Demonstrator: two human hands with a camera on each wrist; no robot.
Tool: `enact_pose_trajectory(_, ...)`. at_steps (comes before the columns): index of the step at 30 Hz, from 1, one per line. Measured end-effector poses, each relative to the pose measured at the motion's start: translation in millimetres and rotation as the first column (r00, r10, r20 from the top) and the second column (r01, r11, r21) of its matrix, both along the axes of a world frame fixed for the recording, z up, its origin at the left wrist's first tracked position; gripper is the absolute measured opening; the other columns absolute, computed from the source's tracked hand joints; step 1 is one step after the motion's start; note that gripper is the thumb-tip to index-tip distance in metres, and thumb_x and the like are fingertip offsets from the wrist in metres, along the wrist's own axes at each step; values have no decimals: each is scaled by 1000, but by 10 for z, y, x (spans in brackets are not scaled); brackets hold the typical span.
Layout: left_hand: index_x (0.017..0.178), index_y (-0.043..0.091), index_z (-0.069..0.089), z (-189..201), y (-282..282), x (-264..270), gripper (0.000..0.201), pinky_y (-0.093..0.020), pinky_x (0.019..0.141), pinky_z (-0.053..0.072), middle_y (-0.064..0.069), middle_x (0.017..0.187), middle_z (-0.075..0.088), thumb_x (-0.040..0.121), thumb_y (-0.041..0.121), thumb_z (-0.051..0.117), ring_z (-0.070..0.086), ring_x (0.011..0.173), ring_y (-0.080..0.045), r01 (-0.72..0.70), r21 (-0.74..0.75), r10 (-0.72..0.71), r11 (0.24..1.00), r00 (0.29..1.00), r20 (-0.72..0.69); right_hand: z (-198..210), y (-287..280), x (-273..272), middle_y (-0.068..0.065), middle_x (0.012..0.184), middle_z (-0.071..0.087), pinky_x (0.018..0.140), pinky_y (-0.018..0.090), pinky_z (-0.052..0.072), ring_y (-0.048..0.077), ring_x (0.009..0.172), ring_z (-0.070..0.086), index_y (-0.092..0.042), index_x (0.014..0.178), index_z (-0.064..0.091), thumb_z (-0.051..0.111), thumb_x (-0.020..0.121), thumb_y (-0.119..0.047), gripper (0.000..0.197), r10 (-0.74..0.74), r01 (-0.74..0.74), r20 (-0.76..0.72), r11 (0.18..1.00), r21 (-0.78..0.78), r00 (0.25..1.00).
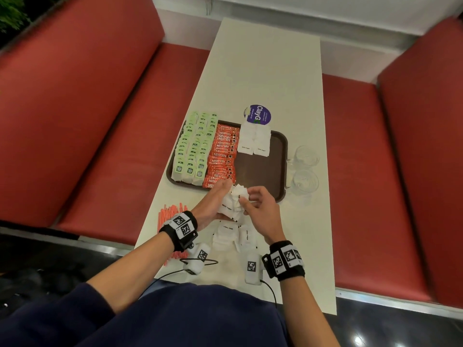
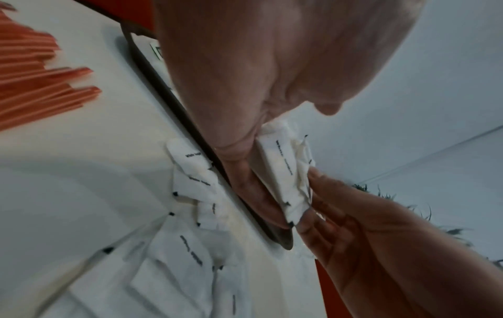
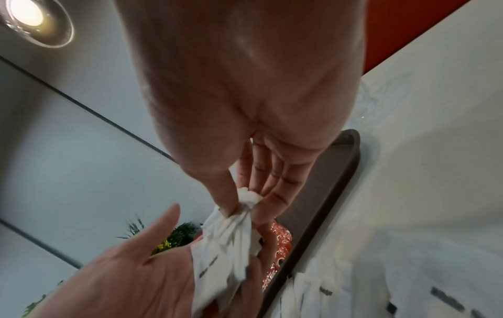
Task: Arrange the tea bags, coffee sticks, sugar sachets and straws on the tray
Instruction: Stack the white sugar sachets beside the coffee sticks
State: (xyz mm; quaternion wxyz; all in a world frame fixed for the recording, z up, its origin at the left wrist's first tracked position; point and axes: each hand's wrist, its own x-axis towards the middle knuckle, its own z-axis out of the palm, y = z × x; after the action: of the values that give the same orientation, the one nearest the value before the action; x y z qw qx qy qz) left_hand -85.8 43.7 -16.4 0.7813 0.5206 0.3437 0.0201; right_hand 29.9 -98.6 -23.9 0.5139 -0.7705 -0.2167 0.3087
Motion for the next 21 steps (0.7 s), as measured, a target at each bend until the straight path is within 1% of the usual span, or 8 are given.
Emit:
enact_pose_trajectory(1, 130, 28, 59, 18, 9, 32, 35, -49, 79, 64, -9, 127, 69, 107, 55, 57, 73, 109, -31, -10, -4, 10, 1000, 1000, -2, 12, 16, 13, 1, 107, 75, 78, 38, 67, 17, 88, 76, -29, 112, 69, 84, 96, -34, 23, -16, 16, -4, 1000, 11, 1000)
enact_pose_trajectory(3, 123, 29, 66, 7, 36, 84, 24, -44, 78, 62, -10, 121, 71, 104, 44, 68, 73, 102, -27, -13, 141, 7, 990, 999, 39, 41, 32, 52, 1, 102, 76, 76, 33, 66, 17, 86, 76, -27, 110, 70, 88, 93, -33, 26, -9, 10, -15, 999, 51, 1000)
enact_pose_trajectory(6, 115, 25, 69, -78, 110, 137, 13, -45, 84, 57, -6, 110, 74, 103, 30, 73, 70, 97, -20, -70, 292, 44, 954, 994, 97, 90, 23, 145, -1, 104, 79, 79, 30, 65, 17, 92, 77, -25, 113, 73, 95, 85, -33, 37, -38, 47, -81, 994, 102, 996)
enact_pose_trajectory(9, 116, 24, 68, -69, 145, 196, 20, -52, 96, 59, -7, 116, 75, 100, 32, 77, 72, 109, -27, -148, 302, 117, 942, 986, 118, 145, 25, 237, 5, 106, 80, 88, 38, 66, 23, 96, 79, -20, 115, 74, 96, 82, -39, 44, -51, 77, -204, 989, 124, 978)
enact_pose_trajectory(11, 115, 26, 67, -51, 139, 241, 26, -53, 98, 59, -7, 117, 75, 96, 34, 82, 71, 114, -30, -190, 316, 154, 930, 979, 134, 185, 57, 266, 8, 101, 81, 89, 41, 66, 22, 91, 79, -15, 113, 75, 93, 86, -43, 42, 18, 9, -245, 994, 105, 969)
enact_pose_trajectory(14, 114, 21, 66, -6, 142, 311, 33, -56, 96, 59, -14, 115, 75, 91, 30, 87, 70, 113, -38, -240, 252, 201, 937, 965, 170, 213, 114, 313, 16, 102, 81, 86, 40, 64, 23, 90, 77, -4, 111, 72, 87, 94, -28, 33, 106, -63, -294, 986, 153, 950)
enact_pose_trajectory(18, 114, 24, 67, 41, 226, 353, 44, -56, 95, 61, -13, 113, 75, 82, 36, 95, 71, 110, -38, -241, 288, 196, 927, 965, 176, 250, 192, 451, 25, 108, 79, 89, 45, 64, 42, 100, 78, 0, 118, 66, 83, 97, -14, 30, 46, 61, -420, 970, 236, 906)
enact_pose_trajectory(21, 115, 25, 67, 18, 298, 389, 50, -59, 93, 62, -10, 112, 76, 78, 40, 97, 72, 108, -35, -241, 322, 200, 915, 967, 156, 233, 253, 510, 25, 103, 80, 87, 42, 62, 35, 86, 75, -1, 117, 69, 82, 96, -9, 26, -14, 125, -399, 959, 253, 917)
